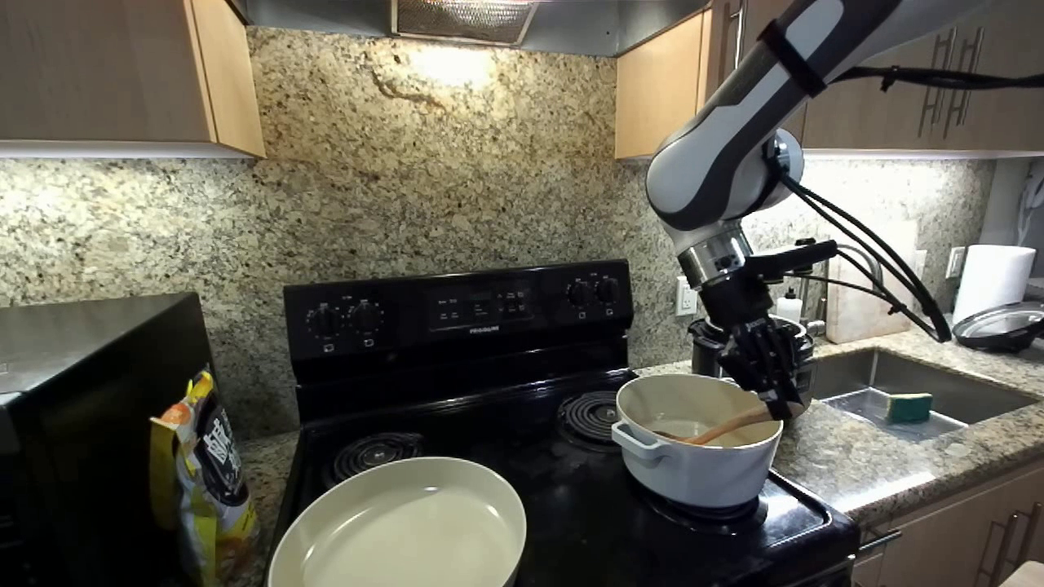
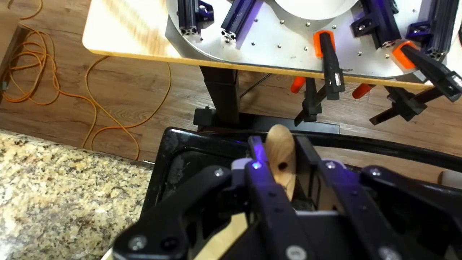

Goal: Use the cooking stick to stir the pot

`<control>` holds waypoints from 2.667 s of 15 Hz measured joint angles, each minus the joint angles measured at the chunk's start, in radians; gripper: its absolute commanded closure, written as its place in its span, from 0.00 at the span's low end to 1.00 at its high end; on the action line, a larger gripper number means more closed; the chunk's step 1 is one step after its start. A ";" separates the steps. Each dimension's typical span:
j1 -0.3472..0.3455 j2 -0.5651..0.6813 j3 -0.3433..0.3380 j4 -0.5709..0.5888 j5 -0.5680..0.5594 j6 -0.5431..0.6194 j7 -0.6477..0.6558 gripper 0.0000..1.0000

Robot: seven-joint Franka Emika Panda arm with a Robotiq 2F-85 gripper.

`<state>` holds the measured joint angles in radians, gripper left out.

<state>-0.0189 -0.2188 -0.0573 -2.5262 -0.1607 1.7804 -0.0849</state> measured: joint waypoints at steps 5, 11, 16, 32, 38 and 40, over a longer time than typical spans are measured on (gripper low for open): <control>-0.020 0.042 -0.018 0.029 -0.004 0.049 0.007 0.94; -0.052 0.031 -0.033 0.033 -0.023 0.015 0.011 0.94; -0.025 0.012 -0.002 0.032 -0.040 -0.096 -0.009 0.94; -0.007 0.084 -0.005 0.061 -0.035 0.008 0.001 0.94; -0.035 0.076 -0.023 0.056 -0.036 0.013 0.037 0.94; -0.034 0.067 -0.023 0.047 -0.036 0.008 0.039 0.94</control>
<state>-0.0532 -0.1514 -0.0801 -2.4790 -0.1968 1.7887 -0.0463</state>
